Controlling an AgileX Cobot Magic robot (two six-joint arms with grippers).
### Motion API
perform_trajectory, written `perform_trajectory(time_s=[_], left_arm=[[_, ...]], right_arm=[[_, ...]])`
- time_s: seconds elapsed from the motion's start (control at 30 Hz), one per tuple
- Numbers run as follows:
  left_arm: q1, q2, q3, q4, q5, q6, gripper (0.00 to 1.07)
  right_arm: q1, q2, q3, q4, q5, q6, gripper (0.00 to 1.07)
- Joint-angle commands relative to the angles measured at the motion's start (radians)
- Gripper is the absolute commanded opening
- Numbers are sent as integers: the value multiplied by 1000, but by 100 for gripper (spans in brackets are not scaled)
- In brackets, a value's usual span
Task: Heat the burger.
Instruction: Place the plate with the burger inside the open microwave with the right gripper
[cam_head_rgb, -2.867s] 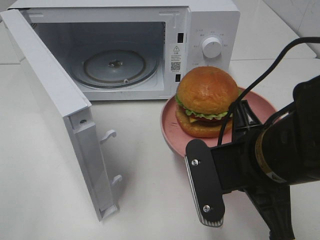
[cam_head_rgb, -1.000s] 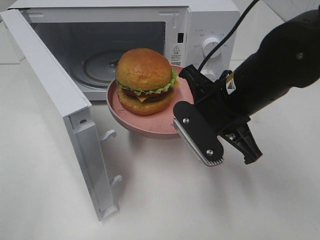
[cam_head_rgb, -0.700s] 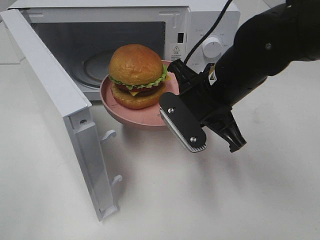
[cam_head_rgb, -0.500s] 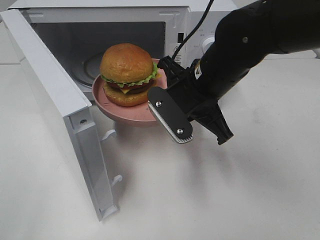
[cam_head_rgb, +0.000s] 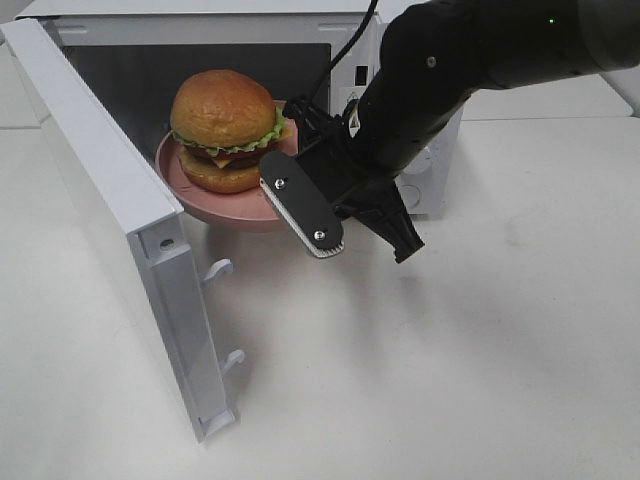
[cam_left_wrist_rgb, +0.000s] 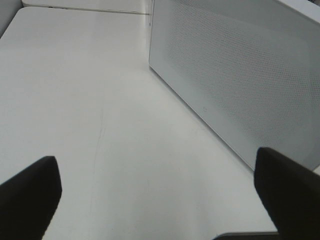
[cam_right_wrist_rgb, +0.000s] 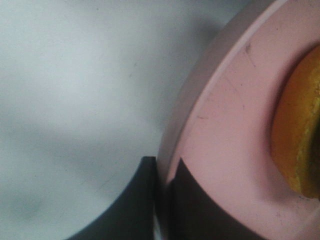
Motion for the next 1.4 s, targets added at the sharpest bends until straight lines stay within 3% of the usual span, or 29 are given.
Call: perform_trajectory(time_s=[0.03, 0.8, 1.4], left_arm=[[-1, -6, 2, -2, -15, -1, 100], [-1, -6, 2, -2, -15, -1, 100], [-1, -6, 2, -2, -15, -1, 100]], right_arm=[[-8, 18, -58, -11, -40, 13, 0], [-8, 238, -366, -57, 67, 76, 0], [-8, 452, -699, -142, 153, 230, 0]])
